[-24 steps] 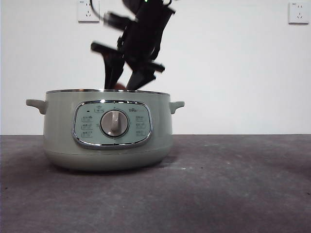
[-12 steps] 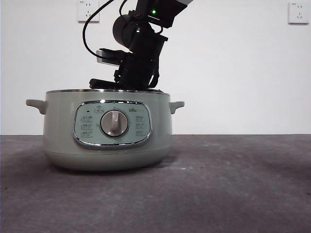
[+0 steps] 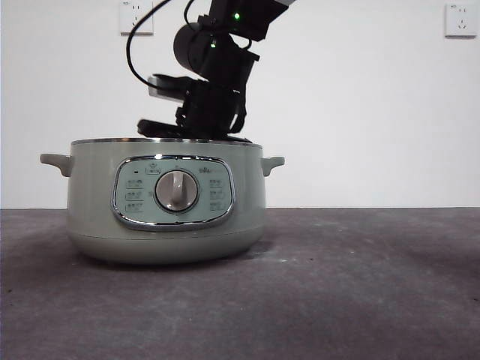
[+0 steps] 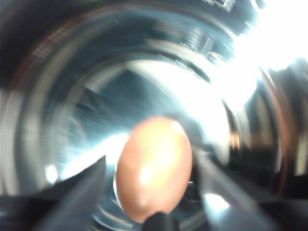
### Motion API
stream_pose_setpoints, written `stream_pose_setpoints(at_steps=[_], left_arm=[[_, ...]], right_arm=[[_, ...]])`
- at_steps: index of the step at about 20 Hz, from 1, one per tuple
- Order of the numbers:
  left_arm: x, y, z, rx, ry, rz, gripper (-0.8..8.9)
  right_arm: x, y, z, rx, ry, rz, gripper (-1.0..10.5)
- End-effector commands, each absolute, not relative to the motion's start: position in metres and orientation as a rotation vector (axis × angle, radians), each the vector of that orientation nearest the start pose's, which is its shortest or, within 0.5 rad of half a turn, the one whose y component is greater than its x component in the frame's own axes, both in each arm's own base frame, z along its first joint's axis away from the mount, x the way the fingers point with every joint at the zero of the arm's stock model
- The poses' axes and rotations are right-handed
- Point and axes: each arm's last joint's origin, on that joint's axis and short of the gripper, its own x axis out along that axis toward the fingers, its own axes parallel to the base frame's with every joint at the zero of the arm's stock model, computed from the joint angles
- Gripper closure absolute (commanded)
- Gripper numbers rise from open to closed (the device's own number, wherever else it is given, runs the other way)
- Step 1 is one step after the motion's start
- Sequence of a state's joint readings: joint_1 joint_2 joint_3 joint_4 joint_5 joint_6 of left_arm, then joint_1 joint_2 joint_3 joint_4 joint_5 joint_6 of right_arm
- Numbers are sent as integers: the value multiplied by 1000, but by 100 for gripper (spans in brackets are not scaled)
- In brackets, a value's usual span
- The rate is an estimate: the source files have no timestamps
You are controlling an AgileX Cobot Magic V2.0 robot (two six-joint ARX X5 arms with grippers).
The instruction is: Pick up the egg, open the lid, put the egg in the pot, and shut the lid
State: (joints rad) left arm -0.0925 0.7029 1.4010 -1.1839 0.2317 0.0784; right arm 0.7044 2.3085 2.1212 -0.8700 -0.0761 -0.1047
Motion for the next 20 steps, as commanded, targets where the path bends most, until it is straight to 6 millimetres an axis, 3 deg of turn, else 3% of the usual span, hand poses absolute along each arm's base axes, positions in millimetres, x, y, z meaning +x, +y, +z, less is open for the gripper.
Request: stream_pose_setpoints(at_steps=[1, 5, 10, 15, 20], left_arm=[[48, -11, 440, 49, 404, -345, 822], [49, -11, 440, 49, 403, -346, 822], [61, -14, 442, 42, 397, -402, 822], [97, -22, 444, 41, 410, -469, 822], [147, -37, 438, 47, 445, -537, 822]], right_arm=[[378, 327, 240, -399, 969, 770, 469], [363, 312, 314, -365, 886, 774, 474], [318, 265, 401, -349, 789, 736, 474], [271, 223, 448, -377, 783, 724, 474], [226, 186, 487, -349, 706, 737, 475]])
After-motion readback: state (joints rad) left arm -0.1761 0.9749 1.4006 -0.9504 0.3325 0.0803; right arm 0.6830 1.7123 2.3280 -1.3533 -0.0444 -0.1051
